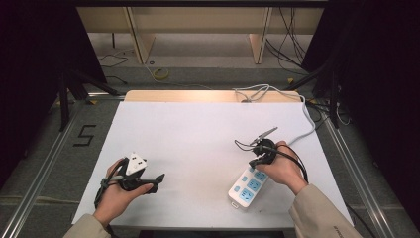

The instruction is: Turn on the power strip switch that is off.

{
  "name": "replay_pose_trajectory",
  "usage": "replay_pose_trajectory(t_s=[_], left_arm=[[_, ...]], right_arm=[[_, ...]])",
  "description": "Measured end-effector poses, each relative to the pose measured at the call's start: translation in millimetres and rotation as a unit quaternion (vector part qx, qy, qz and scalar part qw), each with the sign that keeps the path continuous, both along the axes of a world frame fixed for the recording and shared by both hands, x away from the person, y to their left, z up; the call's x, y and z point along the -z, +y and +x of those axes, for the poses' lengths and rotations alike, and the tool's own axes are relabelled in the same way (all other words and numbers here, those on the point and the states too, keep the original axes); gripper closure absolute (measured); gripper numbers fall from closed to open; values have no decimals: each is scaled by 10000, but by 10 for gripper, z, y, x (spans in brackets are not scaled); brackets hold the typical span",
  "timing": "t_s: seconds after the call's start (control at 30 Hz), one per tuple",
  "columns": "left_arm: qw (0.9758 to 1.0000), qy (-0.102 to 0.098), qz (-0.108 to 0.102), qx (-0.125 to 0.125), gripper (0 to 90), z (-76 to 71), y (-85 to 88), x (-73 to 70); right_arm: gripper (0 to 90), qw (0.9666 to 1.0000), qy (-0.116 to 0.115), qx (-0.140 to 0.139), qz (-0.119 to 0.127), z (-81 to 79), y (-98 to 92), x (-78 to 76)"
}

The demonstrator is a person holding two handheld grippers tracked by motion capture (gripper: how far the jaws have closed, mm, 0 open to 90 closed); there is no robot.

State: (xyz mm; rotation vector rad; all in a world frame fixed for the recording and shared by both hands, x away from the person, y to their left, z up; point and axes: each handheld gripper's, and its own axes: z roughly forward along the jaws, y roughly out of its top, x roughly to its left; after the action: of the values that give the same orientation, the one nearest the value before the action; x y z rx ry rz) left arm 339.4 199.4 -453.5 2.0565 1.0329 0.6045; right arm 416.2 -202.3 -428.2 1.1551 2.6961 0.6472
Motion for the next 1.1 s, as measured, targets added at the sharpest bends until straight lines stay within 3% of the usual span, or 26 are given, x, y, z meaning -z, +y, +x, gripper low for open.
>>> replay_pose_trajectory(t_s=[0.63, 1.1], left_arm=[[10000, -10, 30, 34, 186, 1, -8, 0], [10000, 5, 34, 56, 189, 0, -21, 1]], right_arm=[[900, 9999, 17, -72, -156, 3, 41, 36], [900, 9998, 4, 50, -169, -8, 49, 62]])
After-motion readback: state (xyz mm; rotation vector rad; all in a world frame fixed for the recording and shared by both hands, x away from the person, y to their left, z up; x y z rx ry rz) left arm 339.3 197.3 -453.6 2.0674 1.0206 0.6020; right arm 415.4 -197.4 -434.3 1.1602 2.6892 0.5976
